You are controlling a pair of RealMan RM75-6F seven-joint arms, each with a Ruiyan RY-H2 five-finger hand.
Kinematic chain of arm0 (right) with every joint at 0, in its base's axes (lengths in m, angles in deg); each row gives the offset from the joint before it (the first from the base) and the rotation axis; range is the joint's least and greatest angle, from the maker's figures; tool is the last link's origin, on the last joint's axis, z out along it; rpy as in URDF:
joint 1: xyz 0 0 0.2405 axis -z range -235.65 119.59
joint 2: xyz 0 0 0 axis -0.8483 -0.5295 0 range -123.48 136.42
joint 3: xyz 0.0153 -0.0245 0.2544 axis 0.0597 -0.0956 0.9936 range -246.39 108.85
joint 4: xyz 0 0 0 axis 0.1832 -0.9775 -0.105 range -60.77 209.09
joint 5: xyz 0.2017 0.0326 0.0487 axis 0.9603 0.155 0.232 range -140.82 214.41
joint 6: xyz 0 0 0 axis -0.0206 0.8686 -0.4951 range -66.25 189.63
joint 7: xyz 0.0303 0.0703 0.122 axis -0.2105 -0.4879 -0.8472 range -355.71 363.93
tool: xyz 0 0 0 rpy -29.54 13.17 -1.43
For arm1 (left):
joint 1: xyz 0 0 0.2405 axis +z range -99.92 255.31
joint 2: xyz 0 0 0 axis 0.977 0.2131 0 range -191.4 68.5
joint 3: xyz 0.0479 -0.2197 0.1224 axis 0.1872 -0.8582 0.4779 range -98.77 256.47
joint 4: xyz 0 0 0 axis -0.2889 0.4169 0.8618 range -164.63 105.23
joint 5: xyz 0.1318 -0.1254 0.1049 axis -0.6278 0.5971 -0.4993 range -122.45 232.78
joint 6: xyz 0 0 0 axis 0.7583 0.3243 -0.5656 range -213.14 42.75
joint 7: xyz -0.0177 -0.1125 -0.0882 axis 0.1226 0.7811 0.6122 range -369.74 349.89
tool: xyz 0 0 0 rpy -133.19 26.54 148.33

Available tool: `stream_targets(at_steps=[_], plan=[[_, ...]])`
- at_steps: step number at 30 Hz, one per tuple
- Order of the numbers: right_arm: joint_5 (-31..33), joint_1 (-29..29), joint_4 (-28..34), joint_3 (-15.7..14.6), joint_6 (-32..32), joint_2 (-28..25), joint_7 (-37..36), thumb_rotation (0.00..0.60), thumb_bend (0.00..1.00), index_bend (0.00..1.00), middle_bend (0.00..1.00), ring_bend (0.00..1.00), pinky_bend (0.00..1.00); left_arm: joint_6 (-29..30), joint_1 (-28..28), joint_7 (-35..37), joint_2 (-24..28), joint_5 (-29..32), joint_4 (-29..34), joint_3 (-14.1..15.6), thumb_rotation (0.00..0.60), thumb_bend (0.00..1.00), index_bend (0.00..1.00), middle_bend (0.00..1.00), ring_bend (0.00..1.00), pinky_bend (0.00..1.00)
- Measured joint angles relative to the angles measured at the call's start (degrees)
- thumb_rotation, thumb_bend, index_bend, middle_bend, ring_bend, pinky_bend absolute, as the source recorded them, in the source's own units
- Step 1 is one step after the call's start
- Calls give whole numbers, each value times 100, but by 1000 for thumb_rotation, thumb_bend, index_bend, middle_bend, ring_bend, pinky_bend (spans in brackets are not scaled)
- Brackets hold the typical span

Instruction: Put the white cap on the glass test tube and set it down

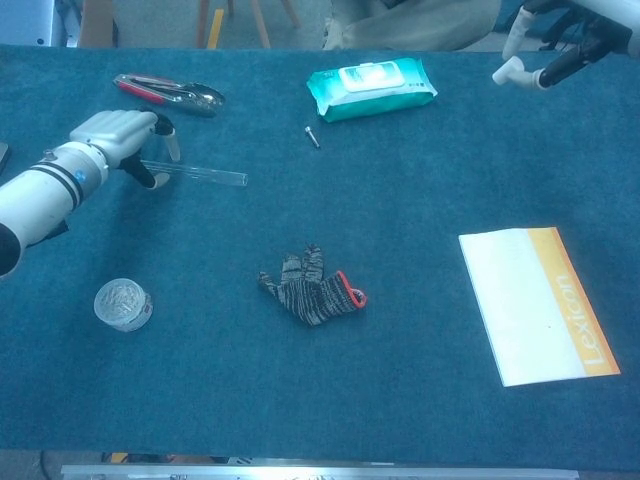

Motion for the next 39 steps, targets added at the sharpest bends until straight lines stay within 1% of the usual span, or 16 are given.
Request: stream_targets(at_steps=[12,26,39], plan=[[-61,37,-51,-8,-49,-32,-127,600,317,583,254,71,234,85,-73,-157,-235,152,-138,10,600,340,412,158,10,74],[-95,76,-95,-12,-69,-69,-224,600,317,583,254,71,234,172,-129,-243,-475,311,-334,-73,600,340,444,178,10,74],[-84,97,-127,-18,-70,-84,-246,600,317,583,254,71,235,198,-122,-261,-589,388,-442,-129,600,341,468,200,18,74]])
